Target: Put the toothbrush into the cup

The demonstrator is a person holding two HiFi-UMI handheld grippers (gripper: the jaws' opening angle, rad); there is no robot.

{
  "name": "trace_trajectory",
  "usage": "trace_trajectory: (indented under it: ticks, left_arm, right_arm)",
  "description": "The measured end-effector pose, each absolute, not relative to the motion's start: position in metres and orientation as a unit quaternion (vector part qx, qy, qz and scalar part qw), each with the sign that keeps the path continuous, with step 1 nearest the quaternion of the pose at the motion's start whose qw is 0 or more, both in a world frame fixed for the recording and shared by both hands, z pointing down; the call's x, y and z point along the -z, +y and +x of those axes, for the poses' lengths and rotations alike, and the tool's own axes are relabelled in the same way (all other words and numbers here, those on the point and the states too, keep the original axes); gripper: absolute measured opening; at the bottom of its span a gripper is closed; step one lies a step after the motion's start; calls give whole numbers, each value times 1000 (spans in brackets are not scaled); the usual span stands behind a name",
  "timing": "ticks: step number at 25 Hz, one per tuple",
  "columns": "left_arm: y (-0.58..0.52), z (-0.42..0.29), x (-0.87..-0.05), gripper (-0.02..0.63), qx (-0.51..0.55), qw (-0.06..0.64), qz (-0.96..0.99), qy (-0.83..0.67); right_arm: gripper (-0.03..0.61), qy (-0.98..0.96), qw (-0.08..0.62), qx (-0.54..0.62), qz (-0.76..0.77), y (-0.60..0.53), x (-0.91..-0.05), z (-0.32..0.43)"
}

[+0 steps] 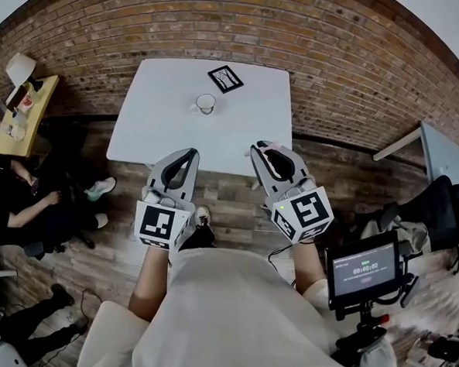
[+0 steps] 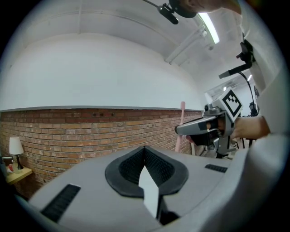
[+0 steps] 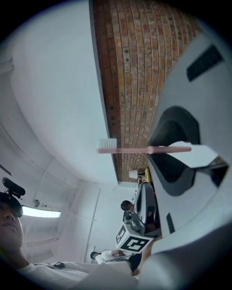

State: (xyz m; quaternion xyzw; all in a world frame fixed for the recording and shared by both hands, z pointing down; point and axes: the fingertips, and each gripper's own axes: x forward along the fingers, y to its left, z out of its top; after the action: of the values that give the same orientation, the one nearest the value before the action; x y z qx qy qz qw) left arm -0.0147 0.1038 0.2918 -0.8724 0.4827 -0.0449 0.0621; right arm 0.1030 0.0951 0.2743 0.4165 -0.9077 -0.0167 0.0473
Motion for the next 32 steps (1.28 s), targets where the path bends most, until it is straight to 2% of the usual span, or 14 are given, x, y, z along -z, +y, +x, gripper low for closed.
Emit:
trace_trajectory:
  ticks: [9, 22, 28, 32]
  left_arm:
    - [22, -33, -299, 7, 53, 52, -878, 474]
    - [-14, -21, -293, 8, 42, 59, -895, 440]
    - [-107, -79, -316, 6, 60, 38, -900, 431]
    - [-121, -82, -319, 8, 69, 46, -903, 422]
  right_arm:
    - [54, -904, 58, 10, 423, 15, -280, 84]
    - [54, -894, 59, 12, 443, -12, -272, 89]
    - [54, -889, 67, -18, 452, -105, -295, 34]
    - [54, -886, 69, -25, 457, -118, -302, 31]
